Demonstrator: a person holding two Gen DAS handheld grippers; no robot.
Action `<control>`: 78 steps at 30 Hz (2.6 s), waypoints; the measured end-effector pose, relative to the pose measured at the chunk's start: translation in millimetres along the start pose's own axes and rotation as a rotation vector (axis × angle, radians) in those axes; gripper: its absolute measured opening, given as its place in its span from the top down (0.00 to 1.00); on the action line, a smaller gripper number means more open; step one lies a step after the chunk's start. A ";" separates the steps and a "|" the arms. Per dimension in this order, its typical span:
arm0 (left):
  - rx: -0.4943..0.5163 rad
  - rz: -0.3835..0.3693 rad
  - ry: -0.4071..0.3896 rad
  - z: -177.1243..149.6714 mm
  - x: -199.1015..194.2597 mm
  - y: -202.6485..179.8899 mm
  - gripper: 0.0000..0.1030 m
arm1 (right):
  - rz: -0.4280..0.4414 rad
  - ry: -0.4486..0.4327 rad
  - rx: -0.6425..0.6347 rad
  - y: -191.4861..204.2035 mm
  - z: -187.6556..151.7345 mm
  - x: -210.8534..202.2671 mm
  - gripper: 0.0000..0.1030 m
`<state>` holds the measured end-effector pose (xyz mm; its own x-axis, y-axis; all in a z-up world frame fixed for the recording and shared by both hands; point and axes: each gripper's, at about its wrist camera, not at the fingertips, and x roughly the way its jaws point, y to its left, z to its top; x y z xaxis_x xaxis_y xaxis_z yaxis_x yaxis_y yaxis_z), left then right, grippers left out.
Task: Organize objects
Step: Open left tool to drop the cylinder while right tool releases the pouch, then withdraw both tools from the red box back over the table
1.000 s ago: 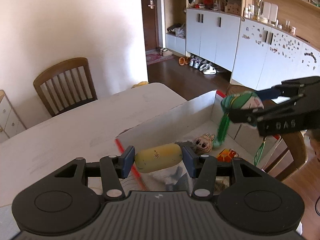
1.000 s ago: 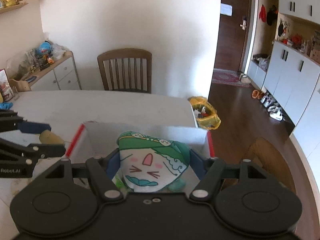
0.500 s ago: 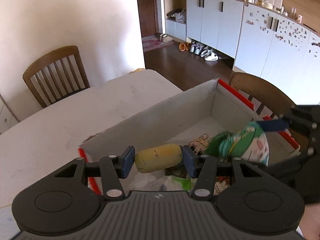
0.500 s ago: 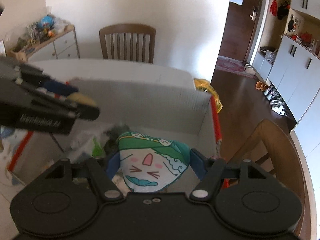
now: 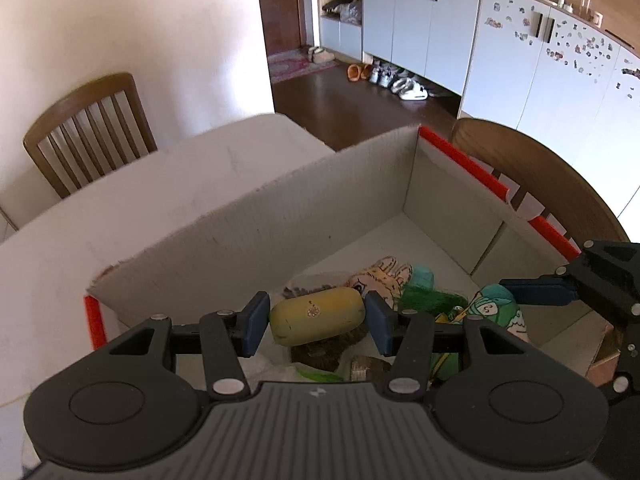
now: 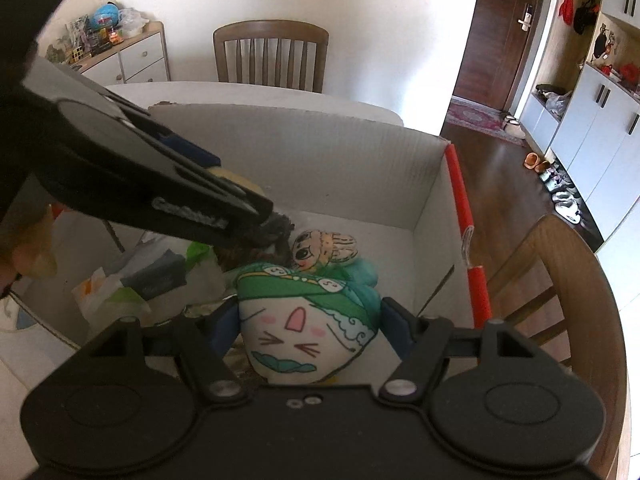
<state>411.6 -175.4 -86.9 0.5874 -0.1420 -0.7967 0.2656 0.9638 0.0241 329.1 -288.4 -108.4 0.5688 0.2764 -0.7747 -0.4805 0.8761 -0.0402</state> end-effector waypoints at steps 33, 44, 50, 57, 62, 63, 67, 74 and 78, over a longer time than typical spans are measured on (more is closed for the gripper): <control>-0.016 0.016 0.008 -16.5 -20.8 5.0 0.35 | 0.040 -0.092 0.043 -3.4 2.9 -34.8 0.19; -0.046 0.025 -0.100 -29.0 -74.6 13.3 0.33 | 0.068 -0.165 0.059 10.2 5.4 -68.1 0.14; -0.066 0.023 -0.153 -42.1 -105.9 21.2 0.24 | 0.082 -0.214 0.075 19.6 1.7 -89.2 0.09; -0.099 0.025 -0.214 -61.5 -139.2 33.4 0.18 | 0.094 -0.258 0.115 31.9 -2.7 -108.1 0.05; -0.134 0.005 -0.244 -75.6 -157.0 41.5 0.14 | 0.081 -0.291 0.125 45.7 -6.8 -119.4 0.01; -0.139 0.012 -0.250 -78.5 -160.1 42.7 0.11 | 0.079 -0.298 0.130 47.8 -7.6 -121.3 0.01; -0.144 0.024 -0.288 -90.1 -173.4 46.9 0.01 | 0.067 -0.319 0.152 55.2 -11.0 -130.2 0.01; -0.130 0.026 -0.318 -110.1 -191.2 48.4 0.00 | 0.086 -0.362 0.247 60.3 -15.9 -144.9 0.01; -0.141 0.019 -0.340 -121.0 -201.6 49.4 0.00 | 0.082 -0.379 0.272 66.1 -19.7 -152.1 0.01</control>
<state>213.7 -71.9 1.8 0.8180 -0.1679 -0.5502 0.1580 0.9852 -0.0658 197.7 -280.3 -5.7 0.7641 0.4295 -0.4814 -0.3707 0.9030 0.2171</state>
